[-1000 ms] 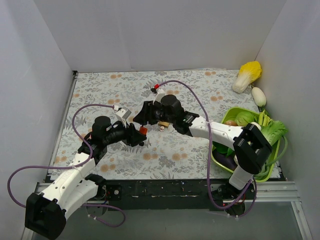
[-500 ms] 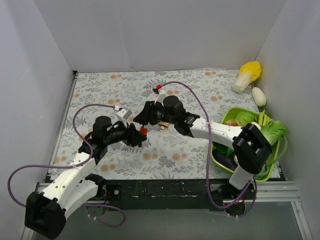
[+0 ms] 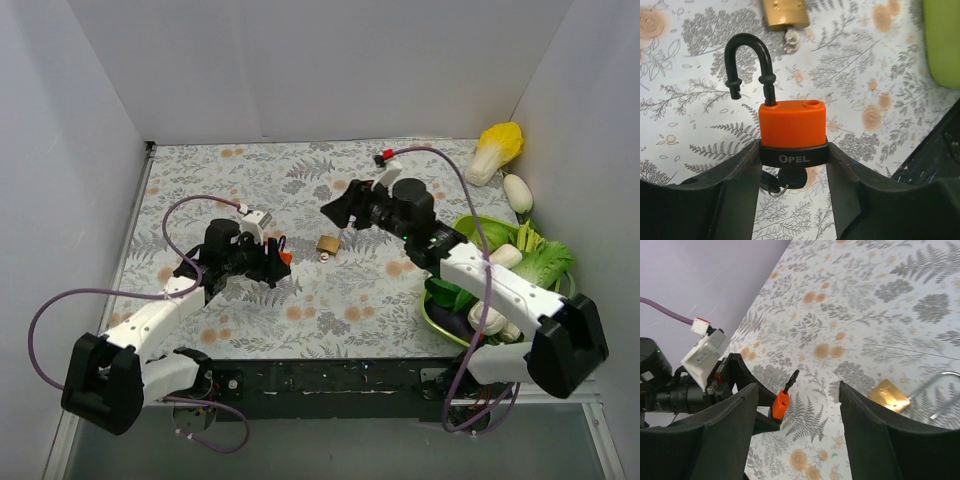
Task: Unlock with the key
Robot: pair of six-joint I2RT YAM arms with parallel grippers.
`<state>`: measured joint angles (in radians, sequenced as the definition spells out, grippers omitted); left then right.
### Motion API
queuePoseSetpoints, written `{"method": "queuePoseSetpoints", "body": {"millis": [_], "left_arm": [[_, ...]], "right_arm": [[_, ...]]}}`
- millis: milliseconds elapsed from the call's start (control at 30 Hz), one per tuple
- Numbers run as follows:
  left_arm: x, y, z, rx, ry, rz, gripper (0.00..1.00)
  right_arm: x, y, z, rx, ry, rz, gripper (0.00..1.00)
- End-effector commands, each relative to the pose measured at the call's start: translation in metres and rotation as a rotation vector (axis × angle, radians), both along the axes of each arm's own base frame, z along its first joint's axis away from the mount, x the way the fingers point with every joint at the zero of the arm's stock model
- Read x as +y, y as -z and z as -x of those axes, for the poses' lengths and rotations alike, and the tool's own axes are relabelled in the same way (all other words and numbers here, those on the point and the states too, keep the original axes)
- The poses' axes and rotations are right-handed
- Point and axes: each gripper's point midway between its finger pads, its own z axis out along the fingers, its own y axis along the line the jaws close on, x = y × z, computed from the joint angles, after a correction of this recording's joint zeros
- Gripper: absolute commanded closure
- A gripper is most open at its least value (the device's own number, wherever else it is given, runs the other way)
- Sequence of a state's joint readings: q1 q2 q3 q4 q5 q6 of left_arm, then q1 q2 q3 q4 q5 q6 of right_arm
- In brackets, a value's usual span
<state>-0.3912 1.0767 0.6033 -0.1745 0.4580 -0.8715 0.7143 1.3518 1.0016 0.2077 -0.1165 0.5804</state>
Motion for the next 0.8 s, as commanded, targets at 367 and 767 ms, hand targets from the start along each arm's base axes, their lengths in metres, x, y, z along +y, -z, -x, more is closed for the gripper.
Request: {"method": "queuePoseSetpoints", "body": {"millis": [367, 767], "left_arm": [[0.021, 0.052, -0.062, 0.155, -0.137, -0.382, 1.0], [-0.004, 0.085, -0.097, 0.192, -0.093, -0.517, 1.0]], "right_arm": [[-0.103, -0.011, 0.016, -0.132, 0.192, 0.101, 0.24], [-0.119, -0.003, 0.02, -0.133, 0.217, 0.128, 0.22]]}}
